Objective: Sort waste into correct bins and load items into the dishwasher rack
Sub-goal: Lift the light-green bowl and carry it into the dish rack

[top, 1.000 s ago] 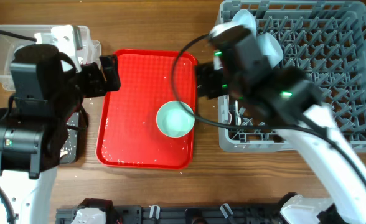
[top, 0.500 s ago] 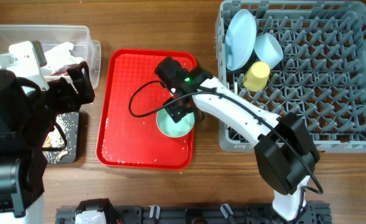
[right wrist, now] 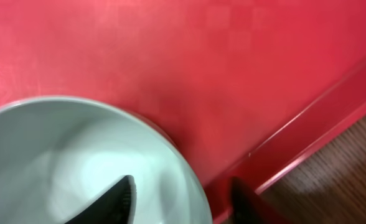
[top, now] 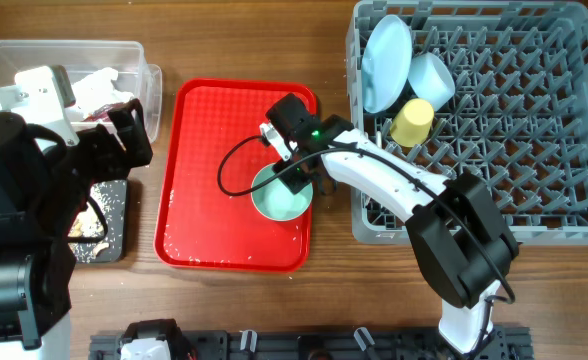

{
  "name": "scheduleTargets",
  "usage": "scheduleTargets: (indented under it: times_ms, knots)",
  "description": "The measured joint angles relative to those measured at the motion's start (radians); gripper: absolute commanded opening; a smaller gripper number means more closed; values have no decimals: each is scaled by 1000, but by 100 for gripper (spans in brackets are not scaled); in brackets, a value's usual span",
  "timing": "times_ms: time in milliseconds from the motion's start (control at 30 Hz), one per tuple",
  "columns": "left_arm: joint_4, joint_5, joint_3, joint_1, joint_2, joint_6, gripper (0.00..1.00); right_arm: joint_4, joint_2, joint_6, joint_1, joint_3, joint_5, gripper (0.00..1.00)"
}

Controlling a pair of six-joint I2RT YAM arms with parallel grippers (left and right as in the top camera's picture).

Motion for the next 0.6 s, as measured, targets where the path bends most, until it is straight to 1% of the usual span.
scheduleTargets:
  times_ms: [67, 233, 300, 400, 500, 600]
  knots:
    - [0, 0, 0, 0, 0, 0, 100, 10, 0, 0, 0, 0, -3, 5]
    - [0, 0, 0, 0, 0, 0, 100, 14, 0, 32, 0, 0, -21, 4]
    - [-1, 0, 0, 0, 0, 0, 100, -31, 0, 66, 0, 34, -17, 4]
    - [-1, 0, 0, 0, 0, 0, 100, -134, 0, 125, 0, 132, 76, 5]
    - [-4, 0, 0, 0, 0, 0, 100, -257, -2, 210, 0, 253, 225, 4]
    - [-4, 0, 0, 0, 0, 0, 100, -314, -24, 283, 0, 291, 307, 4]
